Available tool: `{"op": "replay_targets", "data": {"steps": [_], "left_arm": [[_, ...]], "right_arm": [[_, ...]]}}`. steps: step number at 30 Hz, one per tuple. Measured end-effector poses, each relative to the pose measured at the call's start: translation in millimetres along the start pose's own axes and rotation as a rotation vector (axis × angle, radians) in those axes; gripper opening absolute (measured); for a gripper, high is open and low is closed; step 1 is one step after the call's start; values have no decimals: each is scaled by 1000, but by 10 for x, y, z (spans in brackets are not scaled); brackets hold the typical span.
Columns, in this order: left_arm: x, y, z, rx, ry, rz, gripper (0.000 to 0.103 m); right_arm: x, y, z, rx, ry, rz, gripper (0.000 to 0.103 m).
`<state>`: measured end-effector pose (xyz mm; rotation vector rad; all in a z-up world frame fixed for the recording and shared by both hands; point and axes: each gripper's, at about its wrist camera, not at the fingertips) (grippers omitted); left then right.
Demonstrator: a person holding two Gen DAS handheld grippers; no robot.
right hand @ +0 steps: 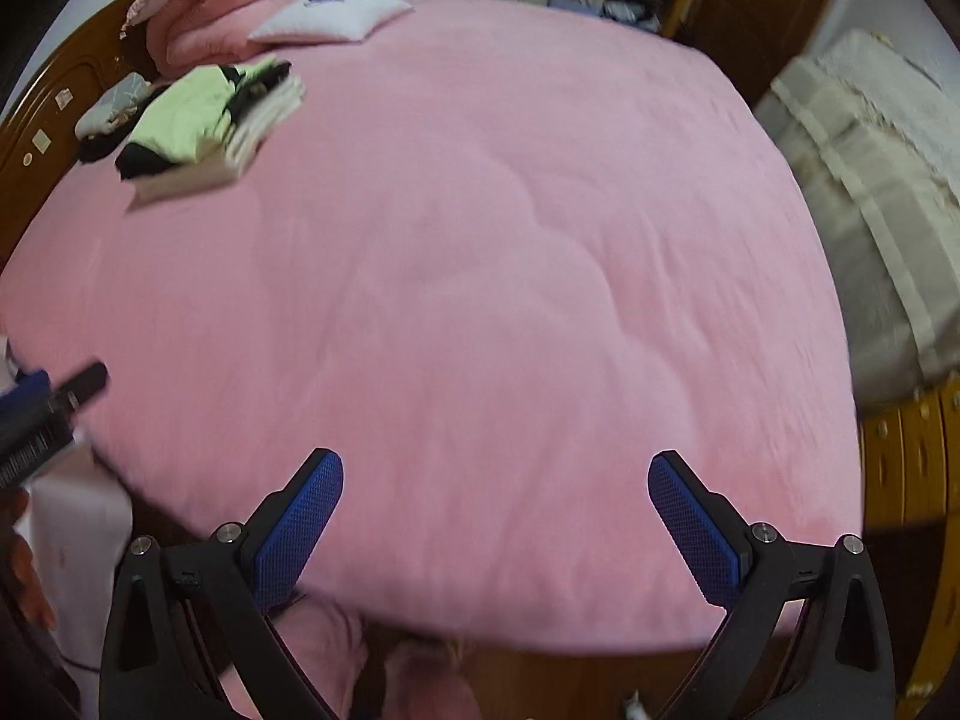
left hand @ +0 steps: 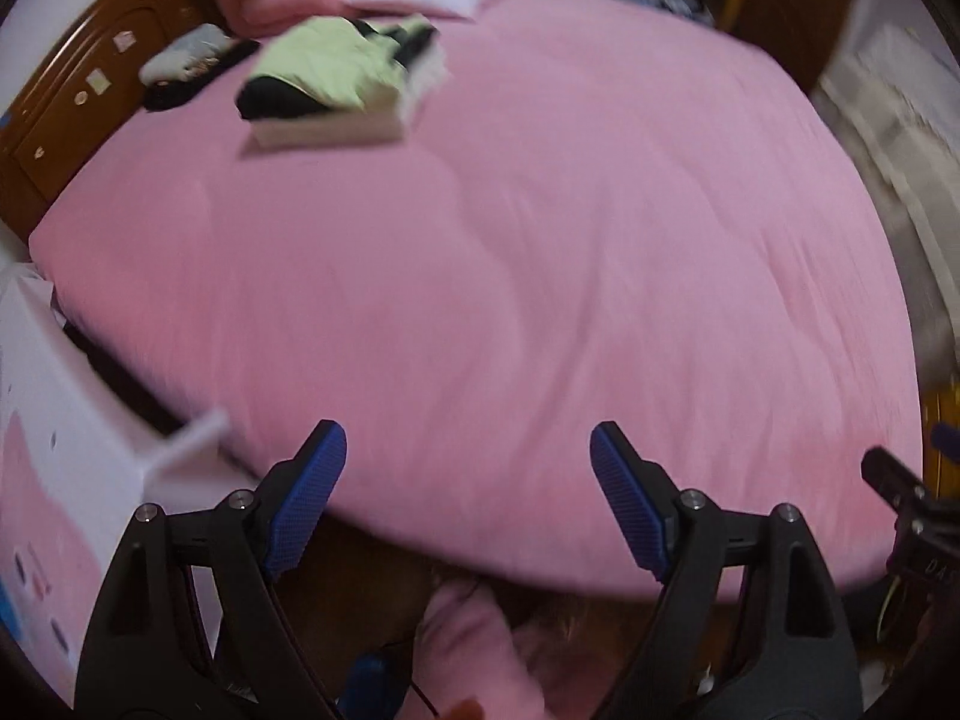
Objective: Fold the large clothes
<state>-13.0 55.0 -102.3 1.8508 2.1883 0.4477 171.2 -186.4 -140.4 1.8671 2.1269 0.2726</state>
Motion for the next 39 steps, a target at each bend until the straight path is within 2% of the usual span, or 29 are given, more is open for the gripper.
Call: {"op": "replay_targets", "data": {"steps": [2,5,8,11,15,17,21,25,27,31,39], "left_arm": [[-203,-240,-195,23,0,48,82],[-427,-424,-495,36,-14,70,82],[-603,-451,-849,-4,-10,107,82],[-750,-374,-1129,-44,-42,160,85],[-882,-272,-1315,-123,-18,211,87],[-921,-245,-1365,-133,-26,215,87],[-913,-191,-1437,-144,-49,194,87],[-948,-115,-1448,-107,-36,197,87],[-955,-95,-1452,-95,-49,204,87],[-933,-100,-1559,-127,-51,197,87],[-915,-85,-1630,-134,-84,173,87]], "right_arm": [[-170,-310,-114,27,0,4,103],[-431,-719,-306,51,16,45,103],[-673,-982,-537,64,33,92,103],[-747,-954,-837,44,41,126,103],[-750,-830,-1189,0,52,155,103],[-815,-866,-1311,-4,72,181,103],[-868,-898,-1511,-65,25,188,103],[-857,-926,-1671,-95,2,172,103],[-837,-937,-1699,-84,-9,162,103],[-865,-860,-1754,-86,-8,143,103],[-948,-733,-1652,-73,-3,104,103]]}}
Point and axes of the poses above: each gripper's, at about its wrist camera, not at the fingertips, and z roughly the way its jaws point, x to its left, y to its top, and after that the axes turned 2 degrees about x, right-handed
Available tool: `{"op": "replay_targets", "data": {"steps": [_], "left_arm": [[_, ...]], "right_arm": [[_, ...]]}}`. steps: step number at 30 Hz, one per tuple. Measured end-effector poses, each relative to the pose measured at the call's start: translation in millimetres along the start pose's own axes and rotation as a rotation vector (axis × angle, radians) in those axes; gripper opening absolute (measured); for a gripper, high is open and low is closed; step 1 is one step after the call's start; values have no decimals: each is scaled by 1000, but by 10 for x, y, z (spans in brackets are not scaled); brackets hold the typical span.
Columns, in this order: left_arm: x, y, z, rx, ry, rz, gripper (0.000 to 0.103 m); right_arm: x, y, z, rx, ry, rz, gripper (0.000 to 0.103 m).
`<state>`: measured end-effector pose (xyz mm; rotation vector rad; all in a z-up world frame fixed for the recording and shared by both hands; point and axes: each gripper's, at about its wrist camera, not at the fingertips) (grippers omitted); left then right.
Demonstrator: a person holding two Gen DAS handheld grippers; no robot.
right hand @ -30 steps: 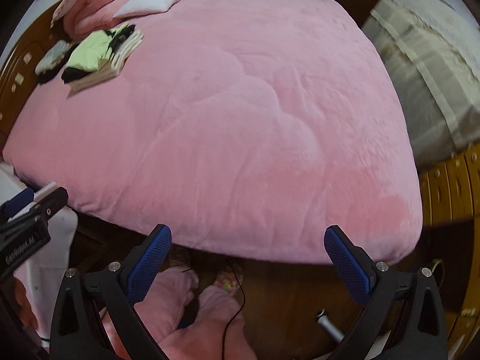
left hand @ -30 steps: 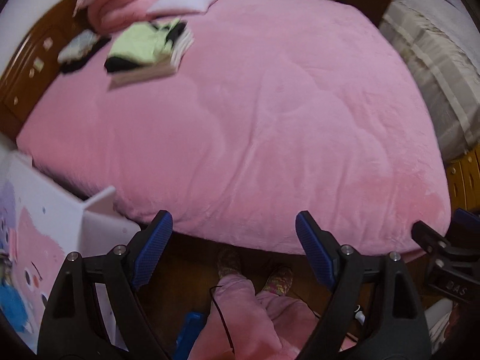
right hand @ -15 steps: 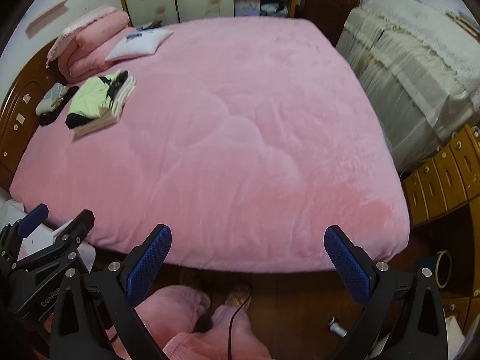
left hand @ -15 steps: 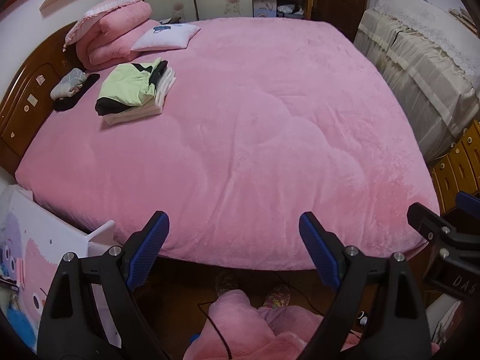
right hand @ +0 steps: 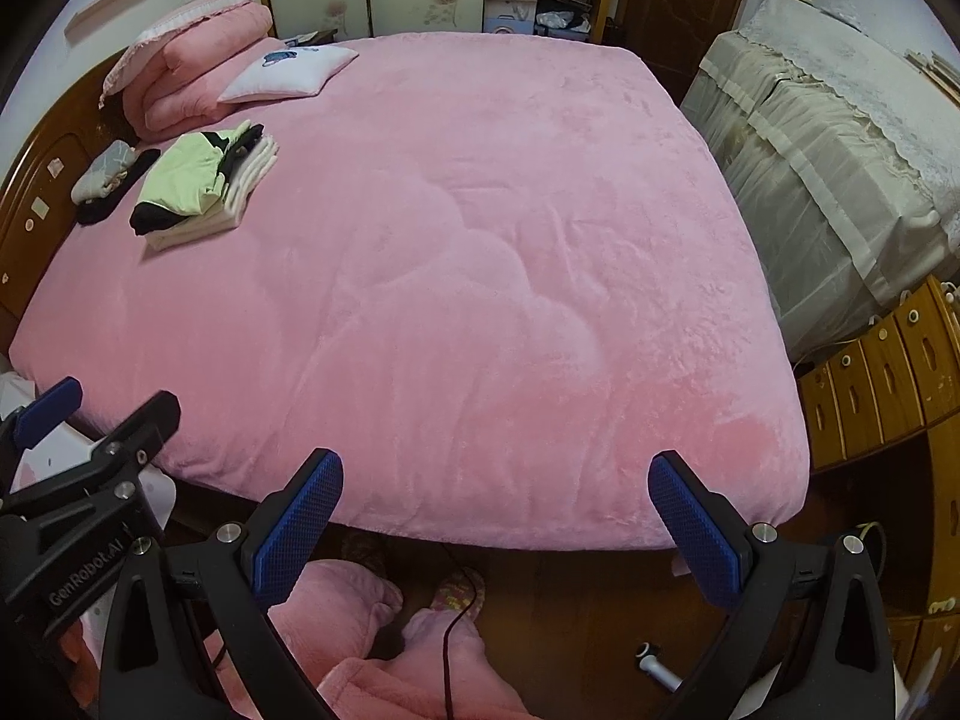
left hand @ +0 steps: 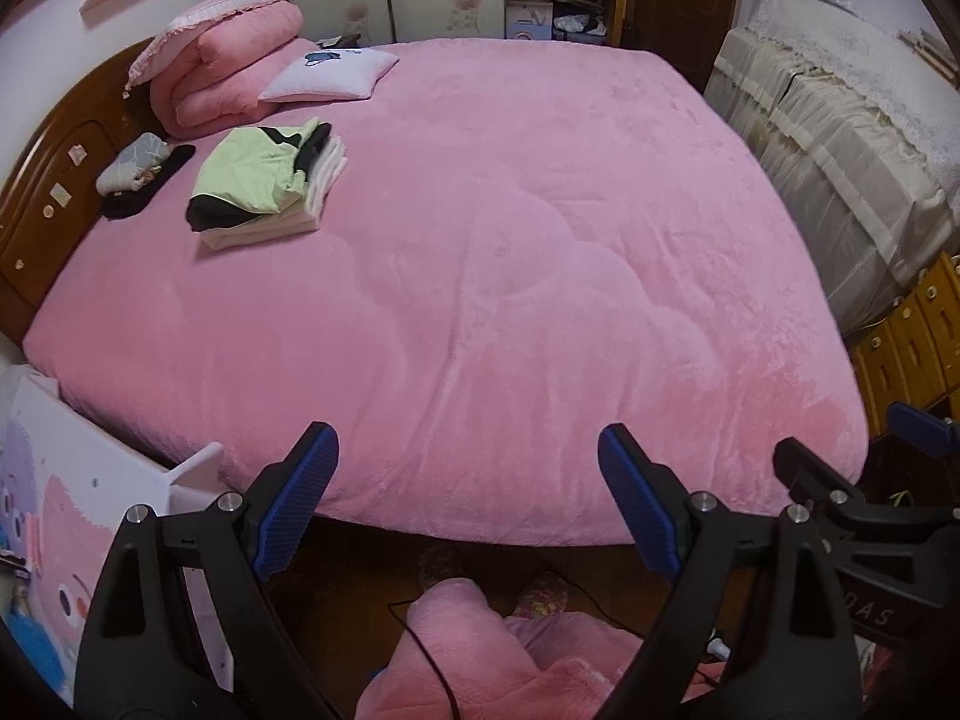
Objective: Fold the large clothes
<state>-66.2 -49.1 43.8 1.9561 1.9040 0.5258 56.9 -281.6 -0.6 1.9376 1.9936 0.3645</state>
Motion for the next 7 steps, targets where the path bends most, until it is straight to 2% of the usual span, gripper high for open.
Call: {"op": "replay_targets", "data": {"steps": [7], "left_arm": [[-6,43,-12,-12,-4,10,87]], "right_arm": [[-90,101,47,-1,-2,-4,103]]}}
Point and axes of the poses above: each gripper's, at about its wrist camera, not at the fingertips, and z roughly the way its jaws point, x to its left, y to its top, and after that the axes turned 2 degrees about x, right-handed
